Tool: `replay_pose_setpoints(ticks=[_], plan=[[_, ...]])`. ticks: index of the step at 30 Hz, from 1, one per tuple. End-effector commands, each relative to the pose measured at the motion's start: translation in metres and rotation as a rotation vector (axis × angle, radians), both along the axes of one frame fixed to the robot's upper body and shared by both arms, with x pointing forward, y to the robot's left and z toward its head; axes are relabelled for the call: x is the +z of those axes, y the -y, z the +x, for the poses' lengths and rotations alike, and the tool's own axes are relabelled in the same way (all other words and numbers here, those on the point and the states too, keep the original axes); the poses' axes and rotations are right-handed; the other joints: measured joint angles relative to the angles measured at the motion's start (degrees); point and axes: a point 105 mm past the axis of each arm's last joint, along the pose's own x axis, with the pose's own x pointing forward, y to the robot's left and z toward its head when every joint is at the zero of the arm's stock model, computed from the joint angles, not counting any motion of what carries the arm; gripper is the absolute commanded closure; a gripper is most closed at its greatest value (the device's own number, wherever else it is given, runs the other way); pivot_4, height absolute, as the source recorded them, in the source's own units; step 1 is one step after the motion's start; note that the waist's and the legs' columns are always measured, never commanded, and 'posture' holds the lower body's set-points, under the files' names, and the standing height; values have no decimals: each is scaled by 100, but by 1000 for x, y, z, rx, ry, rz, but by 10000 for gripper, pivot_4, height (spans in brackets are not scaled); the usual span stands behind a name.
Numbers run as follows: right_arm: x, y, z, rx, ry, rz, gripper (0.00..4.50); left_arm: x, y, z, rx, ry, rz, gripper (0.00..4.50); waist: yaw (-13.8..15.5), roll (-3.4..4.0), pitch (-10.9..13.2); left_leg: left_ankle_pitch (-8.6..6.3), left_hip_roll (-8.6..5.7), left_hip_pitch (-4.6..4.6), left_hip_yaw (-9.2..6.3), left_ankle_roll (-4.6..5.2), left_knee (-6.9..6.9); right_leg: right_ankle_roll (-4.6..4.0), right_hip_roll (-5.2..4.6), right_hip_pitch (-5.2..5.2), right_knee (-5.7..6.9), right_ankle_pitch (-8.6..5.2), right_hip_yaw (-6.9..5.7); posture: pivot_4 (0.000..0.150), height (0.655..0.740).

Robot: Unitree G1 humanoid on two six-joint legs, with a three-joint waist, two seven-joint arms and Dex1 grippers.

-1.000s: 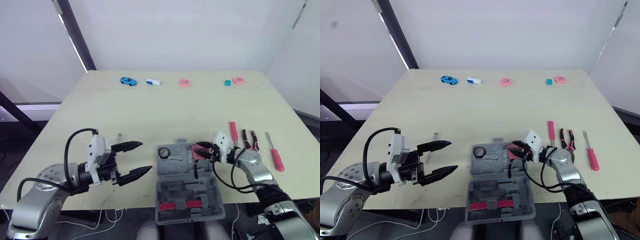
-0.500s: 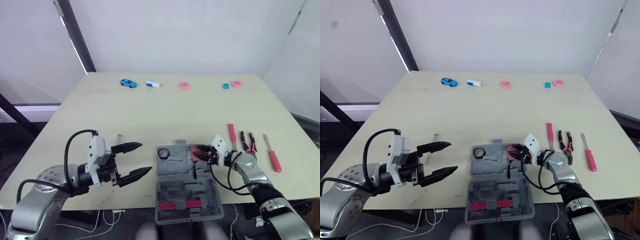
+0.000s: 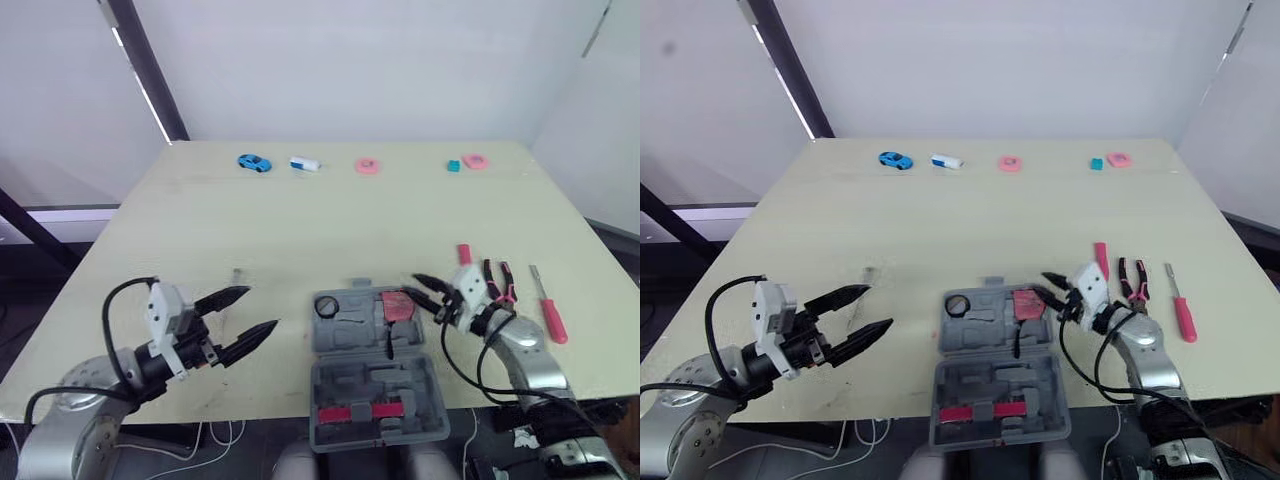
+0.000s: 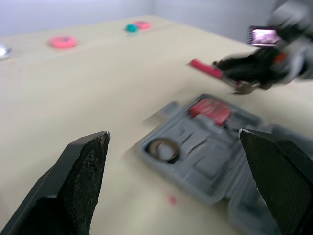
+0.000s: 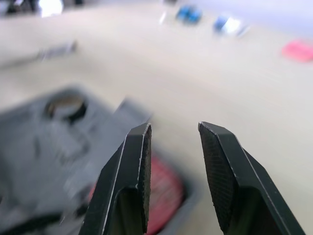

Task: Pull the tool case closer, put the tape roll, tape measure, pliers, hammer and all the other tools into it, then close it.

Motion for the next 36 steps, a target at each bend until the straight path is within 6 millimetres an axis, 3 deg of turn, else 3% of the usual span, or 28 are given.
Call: replay_pose_setpoints(ticks=[1, 4, 8, 14, 16, 22, 24, 30, 36], plan=[[18, 32, -13, -98, 40, 34, 28680, 0, -24, 0, 111, 40, 21, 0, 22, -3, 0, 0, 0, -1, 0, 0, -2, 0, 0, 0, -3, 0, -1, 1500, 7395], [15, 63, -26, -192, 35, -8, 28680, -8, -43, -2, 197, 40, 39, 0, 24, -3, 0, 0, -2, -9, -4, 0, -5, 1, -3, 0, -19, 0, -6, 1500, 7395], [10, 128, -61, -376, -12, -29, 28680, -17, -72, -10, 336, 18, 10, 0, 33, -1, -1, 0, -2, -35, -8, 1, -3, 3, -15, -20, -26, 1, -10, 1500, 7395], [6, 167, -98, -542, -89, 81, 28680, -44, -98, -24, 416, -52, 58, 0, -4, -6, -4, -1, 0, -51, -24, 2, -6, 5, 3, -24, -51, 1, -30, 1500, 7395], [-5, 182, -117, -591, -140, 78, 28680, -51, -104, -29, 447, -73, 50, 0, 4, -1, -5, -1, 7, -48, -27, 1, -6, 8, 4, -24, -50, -1, -32, 1500, 7395], [-24, 213, -143, -732, -194, 130, 1482, -60, -114, -38, 499, -95, 36, 0, 12, -5, -7, -5, 18, -52, -28, -5, -6, 9, -14, -28, -57, -2, -37, 1500, 7395], [-34, 225, -152, -771, -220, 131, 610, -62, -117, -42, 520, -100, 32, 0, 12, -4, -8, -9, 18, -52, -28, -12, -6, 5, -49, -27, -57, 1, -49, 1500, 7395], [-43, 231, -156, -772, -246, 121, 610, -62, -118, -46, 520, -103, 42, 0, 7, 0, -8, -8, 10, -53, -35, -9, -12, 3, -70, -28, -57, 1, -80, 1500, 7395], [-37, 216, -135, -717, -228, 80, 610, -52, -102, -35, 437, -68, 60, 0, 10, 4, -13, -7, 5, -53, -37, -8, -11, 4, -69, -26, -57, 1, -83, 1500, 7395]])
